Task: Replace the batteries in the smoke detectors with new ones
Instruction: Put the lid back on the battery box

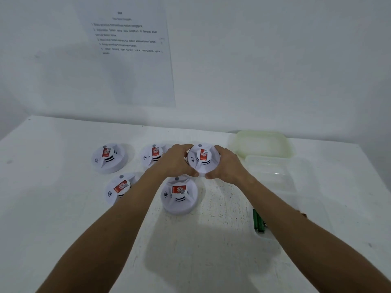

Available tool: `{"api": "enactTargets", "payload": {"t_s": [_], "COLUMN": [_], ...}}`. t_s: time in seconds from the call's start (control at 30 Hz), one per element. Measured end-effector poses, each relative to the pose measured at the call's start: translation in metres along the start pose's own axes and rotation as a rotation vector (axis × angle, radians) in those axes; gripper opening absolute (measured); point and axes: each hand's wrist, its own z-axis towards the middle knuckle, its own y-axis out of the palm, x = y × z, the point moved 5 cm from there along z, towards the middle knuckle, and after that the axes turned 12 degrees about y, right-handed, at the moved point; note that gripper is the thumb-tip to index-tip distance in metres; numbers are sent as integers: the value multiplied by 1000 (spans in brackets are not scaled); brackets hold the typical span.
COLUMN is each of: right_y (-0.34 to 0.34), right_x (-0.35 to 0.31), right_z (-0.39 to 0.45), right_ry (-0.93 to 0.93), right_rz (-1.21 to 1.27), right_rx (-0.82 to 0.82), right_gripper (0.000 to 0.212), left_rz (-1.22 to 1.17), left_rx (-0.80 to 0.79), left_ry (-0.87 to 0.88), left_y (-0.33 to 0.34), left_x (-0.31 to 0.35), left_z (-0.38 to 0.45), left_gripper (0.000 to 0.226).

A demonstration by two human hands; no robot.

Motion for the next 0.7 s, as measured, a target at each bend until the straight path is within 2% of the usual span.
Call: {"api": "enactTargets", "payload": {"t_s": [0.2,0.3,0.4,0.47,0.6,0.7], "right_y": [6,-7,-40,-68,-125,-152], "right_x": [0,-13,-14,-7,31,70], "right_z": [-1,-14,-25,-29,-22,-13], "right_ry": [31,-54,-120,-138,-50,61], "right_rz": [-56,-97,-21,-42,-66,-44], "right_rx": [-27,-26,98,184,320,328], "right_gripper": [57,44,65,73,73,71], "left_rz": [61,164,201,174,149,134], "left_rx": [-38,-60,19,46,58,15], "left_ry": [-75,-82,-30,29,106,117], "left_y": [2,-3,-13,-14,2,28], "left_x": [0,14,36,56,96,114], "left_z": [1,1,12,27,67,98], "left_gripper": [43,53,71,71,65,62]}}
